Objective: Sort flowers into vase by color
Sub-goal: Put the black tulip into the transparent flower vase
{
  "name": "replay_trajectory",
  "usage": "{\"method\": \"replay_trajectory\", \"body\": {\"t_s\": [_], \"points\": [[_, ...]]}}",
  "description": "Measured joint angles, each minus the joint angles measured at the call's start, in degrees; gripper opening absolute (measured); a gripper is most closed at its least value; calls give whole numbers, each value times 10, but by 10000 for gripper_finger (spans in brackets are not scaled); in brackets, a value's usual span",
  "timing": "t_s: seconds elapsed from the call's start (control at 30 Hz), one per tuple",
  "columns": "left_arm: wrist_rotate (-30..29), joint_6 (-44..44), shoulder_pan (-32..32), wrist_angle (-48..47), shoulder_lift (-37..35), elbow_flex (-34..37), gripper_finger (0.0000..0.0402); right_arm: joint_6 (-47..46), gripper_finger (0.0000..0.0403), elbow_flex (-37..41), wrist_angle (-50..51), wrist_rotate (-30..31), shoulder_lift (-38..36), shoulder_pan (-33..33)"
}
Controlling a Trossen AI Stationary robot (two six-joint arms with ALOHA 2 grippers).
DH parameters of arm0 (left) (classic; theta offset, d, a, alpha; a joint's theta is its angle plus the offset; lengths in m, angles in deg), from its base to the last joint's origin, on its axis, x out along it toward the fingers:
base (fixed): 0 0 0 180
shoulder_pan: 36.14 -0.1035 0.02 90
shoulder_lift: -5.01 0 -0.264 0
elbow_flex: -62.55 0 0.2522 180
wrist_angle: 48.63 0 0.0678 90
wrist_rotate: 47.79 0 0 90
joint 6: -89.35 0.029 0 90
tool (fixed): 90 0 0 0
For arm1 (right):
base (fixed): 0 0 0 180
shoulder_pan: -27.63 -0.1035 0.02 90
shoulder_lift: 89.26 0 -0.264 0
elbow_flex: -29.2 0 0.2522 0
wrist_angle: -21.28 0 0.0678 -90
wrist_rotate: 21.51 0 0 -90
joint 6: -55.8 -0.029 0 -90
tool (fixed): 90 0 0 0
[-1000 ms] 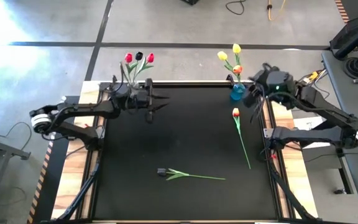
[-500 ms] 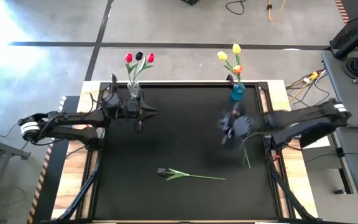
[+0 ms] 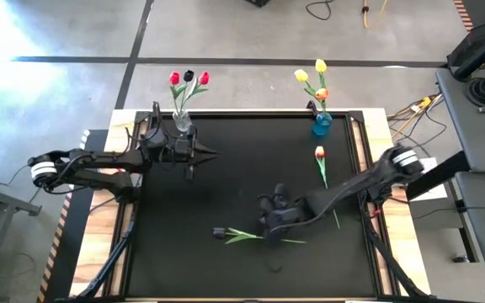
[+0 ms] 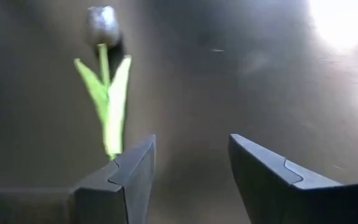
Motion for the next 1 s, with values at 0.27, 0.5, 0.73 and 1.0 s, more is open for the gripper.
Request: {"method": "replay_trajectory", "body": {"t_s": [0.27, 0.5, 0.73, 1.0], "points": [[0, -2, 1, 17, 11, -2, 37, -1, 190, -159, 80, -47, 140, 1], [0, -4, 1, 20, 11, -2, 37, -1, 187, -297, 156, -105, 240, 2], [0, -16, 2, 18, 10, -2, 37, 3, 169, -391, 241, -139, 309, 15], [12, -33, 2, 20, 9, -2, 37, 14, 110, -403, 258, -181, 321, 33]]}}
